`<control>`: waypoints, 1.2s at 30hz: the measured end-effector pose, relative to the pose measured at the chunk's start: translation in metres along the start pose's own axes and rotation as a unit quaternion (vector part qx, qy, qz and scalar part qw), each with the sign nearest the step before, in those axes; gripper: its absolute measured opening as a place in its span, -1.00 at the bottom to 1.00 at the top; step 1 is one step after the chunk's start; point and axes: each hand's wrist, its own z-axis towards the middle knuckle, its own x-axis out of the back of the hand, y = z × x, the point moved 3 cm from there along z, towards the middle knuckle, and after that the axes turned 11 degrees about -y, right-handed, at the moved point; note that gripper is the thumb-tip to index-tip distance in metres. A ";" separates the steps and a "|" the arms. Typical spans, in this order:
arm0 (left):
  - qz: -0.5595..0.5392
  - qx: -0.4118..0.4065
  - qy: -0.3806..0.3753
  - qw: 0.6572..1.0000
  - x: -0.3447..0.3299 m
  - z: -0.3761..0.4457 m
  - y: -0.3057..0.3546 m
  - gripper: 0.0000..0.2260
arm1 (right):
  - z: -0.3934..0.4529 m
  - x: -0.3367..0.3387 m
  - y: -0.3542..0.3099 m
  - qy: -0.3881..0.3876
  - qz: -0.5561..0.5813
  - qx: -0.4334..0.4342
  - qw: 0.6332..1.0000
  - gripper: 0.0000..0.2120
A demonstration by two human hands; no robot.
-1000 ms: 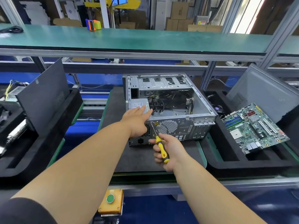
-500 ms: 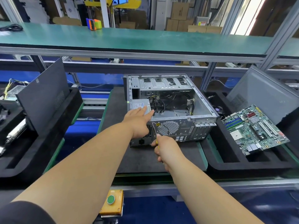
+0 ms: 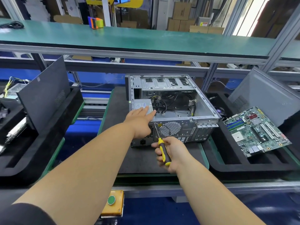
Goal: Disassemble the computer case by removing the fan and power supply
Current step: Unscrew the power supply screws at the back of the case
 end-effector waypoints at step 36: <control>-0.780 0.068 0.064 0.619 -0.055 -0.019 0.031 -0.86 | -0.008 0.001 0.010 -0.084 0.024 -0.002 0.996 -0.51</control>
